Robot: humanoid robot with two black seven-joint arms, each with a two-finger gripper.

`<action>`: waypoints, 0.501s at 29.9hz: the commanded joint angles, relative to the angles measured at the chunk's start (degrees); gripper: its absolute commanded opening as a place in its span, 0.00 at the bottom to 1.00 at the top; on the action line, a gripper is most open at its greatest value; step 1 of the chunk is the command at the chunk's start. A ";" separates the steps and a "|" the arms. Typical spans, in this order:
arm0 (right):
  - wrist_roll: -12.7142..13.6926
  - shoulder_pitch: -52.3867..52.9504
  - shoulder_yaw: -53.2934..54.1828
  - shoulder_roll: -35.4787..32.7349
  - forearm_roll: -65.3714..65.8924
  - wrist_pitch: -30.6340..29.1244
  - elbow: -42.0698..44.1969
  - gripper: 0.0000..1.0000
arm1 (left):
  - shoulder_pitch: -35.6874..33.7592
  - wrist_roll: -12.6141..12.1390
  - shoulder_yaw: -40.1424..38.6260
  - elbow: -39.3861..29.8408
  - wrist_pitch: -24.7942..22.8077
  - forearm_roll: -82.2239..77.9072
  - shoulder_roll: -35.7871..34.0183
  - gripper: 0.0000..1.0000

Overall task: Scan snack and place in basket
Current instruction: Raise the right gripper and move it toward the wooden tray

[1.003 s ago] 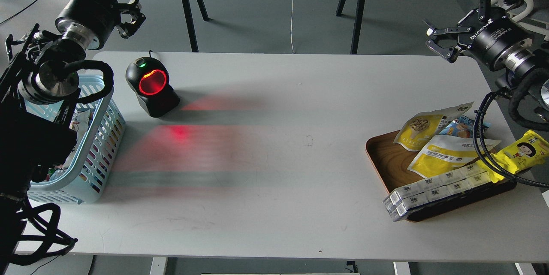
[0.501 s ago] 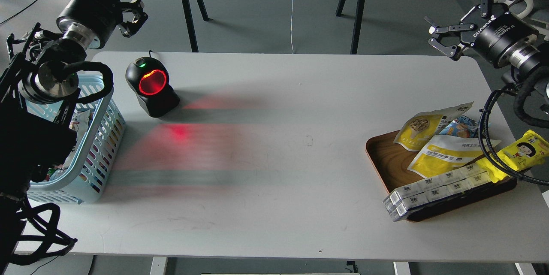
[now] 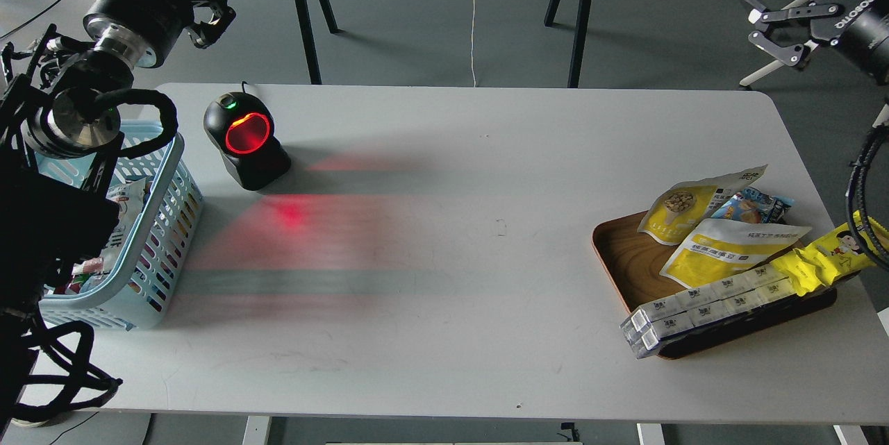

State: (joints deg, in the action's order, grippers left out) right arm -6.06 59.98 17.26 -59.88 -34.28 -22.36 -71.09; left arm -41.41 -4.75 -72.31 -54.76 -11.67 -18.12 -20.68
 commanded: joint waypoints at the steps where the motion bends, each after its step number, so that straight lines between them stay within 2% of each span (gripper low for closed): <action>1: -0.01 9.42 -10.01 -1.55 1.40 0.21 -0.63 1.00 | -1.04 0.09 0.24 0.01 -0.02 0.01 0.03 1.00; 6: -0.01 30.50 -33.21 0.02 2.20 0.21 -1.77 1.00 | -2.27 0.09 0.24 0.01 -0.19 0.10 0.03 1.00; 10: -0.01 45.45 -50.00 5.90 2.29 0.04 -2.21 1.00 | -2.63 0.09 0.15 -0.08 -0.89 0.10 -0.06 1.00; 15: 0.17 58.39 -64.79 12.50 2.64 -0.31 -5.90 1.00 | -2.63 -0.35 0.24 0.01 -1.43 0.10 -0.15 1.00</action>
State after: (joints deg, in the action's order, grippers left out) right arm -6.02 111.57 -39.40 -51.00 -31.93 -22.51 -74.75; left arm -44.01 -4.95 -72.11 -54.84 -12.95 -18.06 -20.80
